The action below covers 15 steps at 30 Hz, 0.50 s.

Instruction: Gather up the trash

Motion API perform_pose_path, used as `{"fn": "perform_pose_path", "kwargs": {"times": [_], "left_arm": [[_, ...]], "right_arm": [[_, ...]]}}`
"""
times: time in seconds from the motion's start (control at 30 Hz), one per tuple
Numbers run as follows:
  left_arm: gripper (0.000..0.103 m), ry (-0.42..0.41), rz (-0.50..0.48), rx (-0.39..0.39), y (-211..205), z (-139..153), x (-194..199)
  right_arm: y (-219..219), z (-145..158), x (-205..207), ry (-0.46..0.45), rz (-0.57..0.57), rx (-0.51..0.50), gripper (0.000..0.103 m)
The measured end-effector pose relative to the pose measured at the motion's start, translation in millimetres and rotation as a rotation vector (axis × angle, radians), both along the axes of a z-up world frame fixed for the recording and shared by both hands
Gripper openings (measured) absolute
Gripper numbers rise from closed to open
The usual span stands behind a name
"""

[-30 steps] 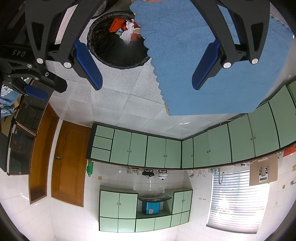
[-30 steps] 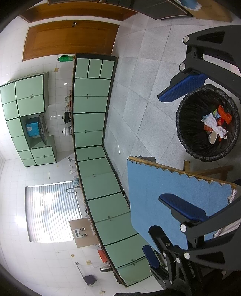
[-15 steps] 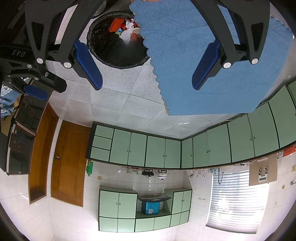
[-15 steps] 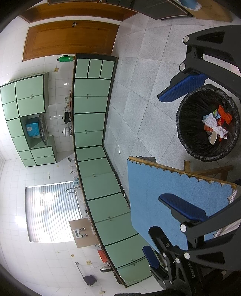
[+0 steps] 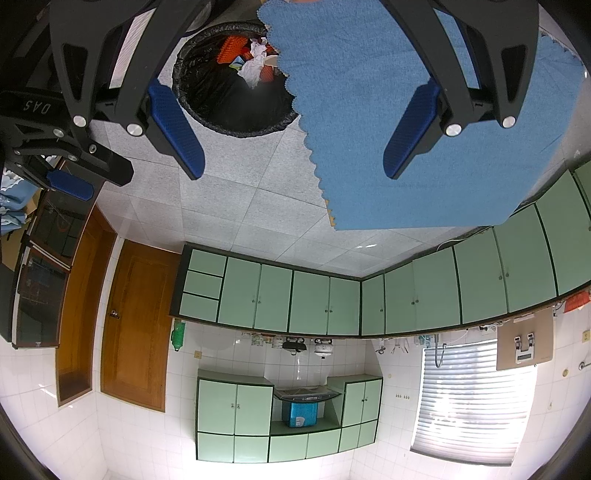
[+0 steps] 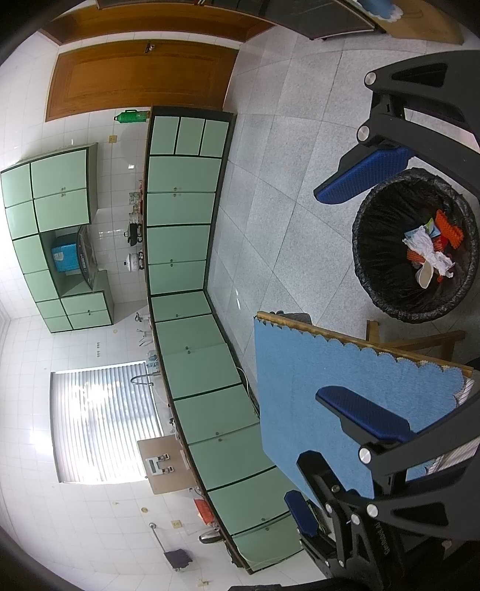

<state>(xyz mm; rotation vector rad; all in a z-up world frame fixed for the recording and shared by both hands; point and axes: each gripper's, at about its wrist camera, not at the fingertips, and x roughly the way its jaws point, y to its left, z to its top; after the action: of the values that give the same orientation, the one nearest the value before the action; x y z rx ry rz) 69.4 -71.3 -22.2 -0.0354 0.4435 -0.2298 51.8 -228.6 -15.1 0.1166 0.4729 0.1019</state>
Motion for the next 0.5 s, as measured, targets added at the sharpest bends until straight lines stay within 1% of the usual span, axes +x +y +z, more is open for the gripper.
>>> {"fn": "perform_pose_path", "kwargs": {"times": [0.5], "left_arm": [[0.094,0.006,-0.001,0.003,3.5,-0.6,1.8]], "right_arm": [[0.4,1.1,1.4,0.001,0.000,0.000,0.097]]}}
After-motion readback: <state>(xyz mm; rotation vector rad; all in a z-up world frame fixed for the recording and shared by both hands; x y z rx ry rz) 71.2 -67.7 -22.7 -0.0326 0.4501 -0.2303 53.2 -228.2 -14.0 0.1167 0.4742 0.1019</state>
